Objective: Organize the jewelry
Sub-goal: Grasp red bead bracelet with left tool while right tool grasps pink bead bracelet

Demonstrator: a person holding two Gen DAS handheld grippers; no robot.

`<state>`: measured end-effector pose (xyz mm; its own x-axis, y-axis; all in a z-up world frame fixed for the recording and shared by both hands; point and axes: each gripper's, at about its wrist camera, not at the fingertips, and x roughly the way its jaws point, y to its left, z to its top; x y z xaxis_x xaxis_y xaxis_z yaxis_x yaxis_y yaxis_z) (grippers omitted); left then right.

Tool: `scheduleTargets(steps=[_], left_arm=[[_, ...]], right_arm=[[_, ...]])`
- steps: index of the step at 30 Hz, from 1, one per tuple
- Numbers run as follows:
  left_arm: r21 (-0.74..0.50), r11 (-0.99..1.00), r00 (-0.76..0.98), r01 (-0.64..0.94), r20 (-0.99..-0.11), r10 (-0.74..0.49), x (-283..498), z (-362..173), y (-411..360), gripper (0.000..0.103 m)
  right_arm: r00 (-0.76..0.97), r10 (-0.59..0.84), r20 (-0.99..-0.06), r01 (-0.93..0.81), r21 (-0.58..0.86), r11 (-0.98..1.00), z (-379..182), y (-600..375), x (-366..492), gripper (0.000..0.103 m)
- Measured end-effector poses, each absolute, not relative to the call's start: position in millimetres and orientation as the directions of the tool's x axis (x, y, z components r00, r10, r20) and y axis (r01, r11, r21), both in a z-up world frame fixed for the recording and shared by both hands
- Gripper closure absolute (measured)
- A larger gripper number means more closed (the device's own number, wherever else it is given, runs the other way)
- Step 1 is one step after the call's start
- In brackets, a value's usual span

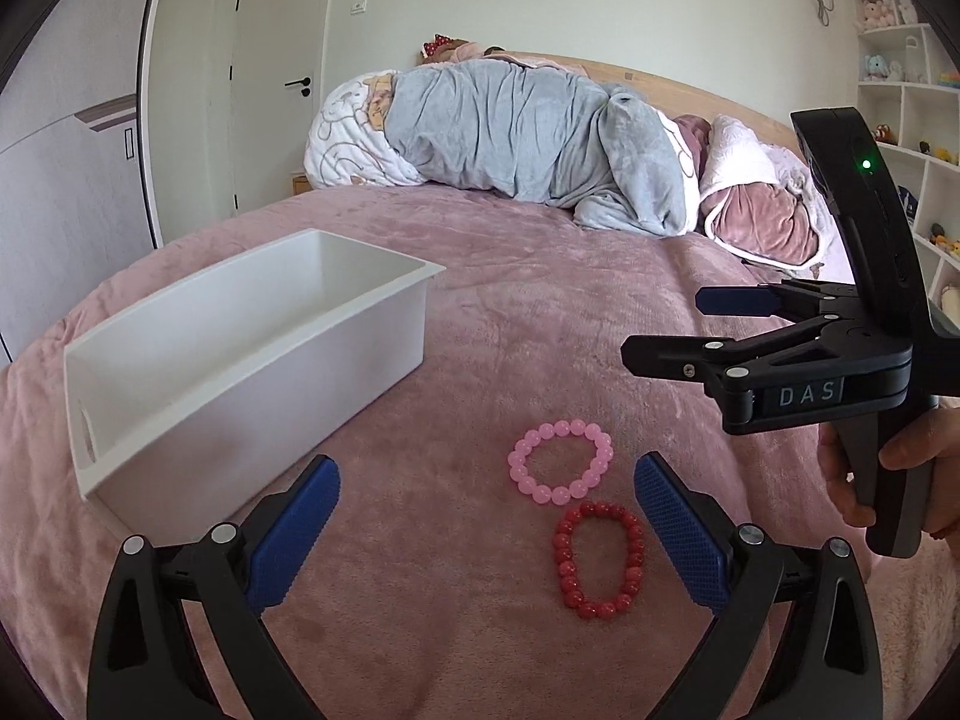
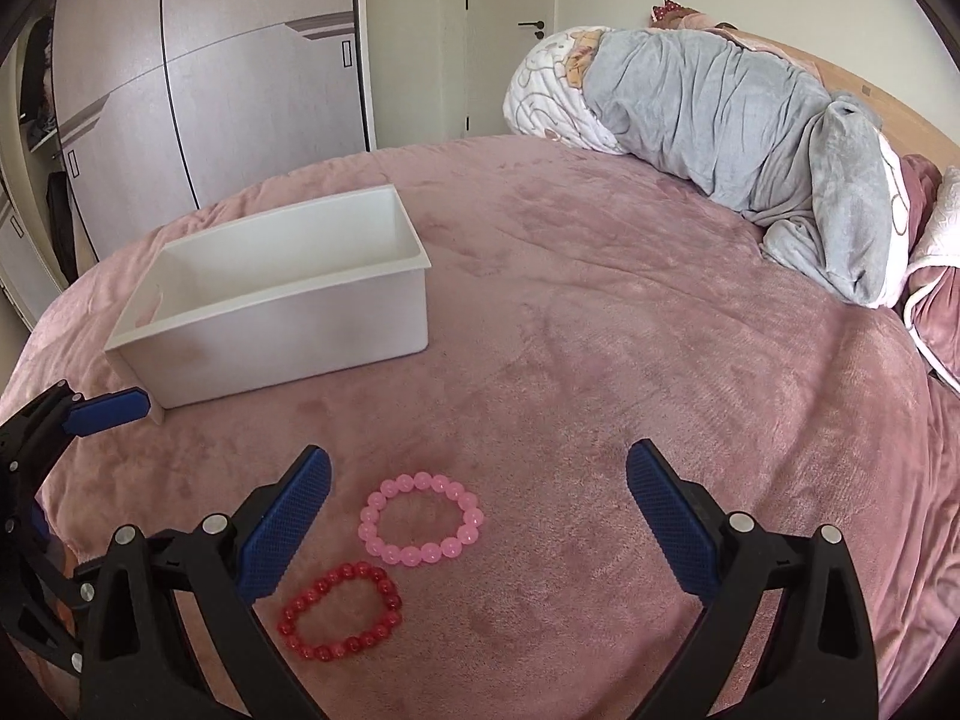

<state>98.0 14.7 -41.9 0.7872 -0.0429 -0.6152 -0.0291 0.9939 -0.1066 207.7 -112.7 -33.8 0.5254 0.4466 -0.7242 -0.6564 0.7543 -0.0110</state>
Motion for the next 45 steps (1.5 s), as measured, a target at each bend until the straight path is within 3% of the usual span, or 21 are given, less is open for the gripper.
scheduleTargets(steps=[4, 12, 16, 18, 20, 24, 27, 31, 45], left_arm=[[-0.140, 0.990, 0.759, 0.022, -0.642, -0.108, 106.6, -58.8, 6.4, 0.004], [-0.139, 0.986, 0.671, 0.091, -0.723, -0.163, 125.6, -92.9, -12.5, 0.006], [-0.185, 0.980, 0.602, 0.076, -0.775, -0.192, 138.2, -111.2, -9.1, 0.031], [-0.203, 0.977, 0.578, 0.060, -0.791, -0.200, 142.0, -119.9, -5.8, 0.035], [-0.195, 0.979, 0.560, 0.057, -0.806, -0.193, 144.3, -126.8, -5.8, 0.047], [-0.168, 0.983, 0.557, 0.071, -0.811, -0.179, 146.7, -129.4, -9.5, 0.056], [-0.128, 0.990, 0.555, 0.065, -0.820, -0.143, 146.8, -129.7, -10.5, 0.067], [-0.107, 0.992, 0.554, 0.070, -0.822, -0.128, 145.6, -129.0, -9.7, 0.088], [-0.080, 0.992, 0.614, 0.093, -0.780, -0.121, 120.9, -98.4, -3.7, 0.088]], right_arm=[[0.519, 0.394, -0.758, -0.667, -0.072, 0.742, -51.5, -106.0, 211.4, 0.008], [0.440, 0.327, -0.836, -0.664, -0.057, 0.746, -94.9, -99.1, 233.4, 0.049], [0.406, 0.312, -0.859, -0.661, -0.041, 0.749, -109.7, -95.2, 242.4, 0.052], [0.388, 0.302, -0.871, -0.667, -0.039, 0.744, -116.5, -91.7, 244.6, 0.057], [0.375, 0.291, -0.880, -0.671, -0.041, 0.740, -121.8, -89.0, 245.7, 0.063], [0.341, 0.304, -0.889, -0.681, -0.011, 0.732, -127.6, -88.2, 247.6, 0.073], [0.309, 0.319, -0.896, -0.694, 0.017, 0.719, -130.3, -85.5, 245.6, 0.088], [0.317, 0.320, -0.893, -0.702, 0.006, 0.712, -129.3, -83.9, 242.6, 0.090], [0.368, 0.375, -0.851, -0.678, 0.030, 0.735, -99.2, -94.9, 225.5, 0.091]])
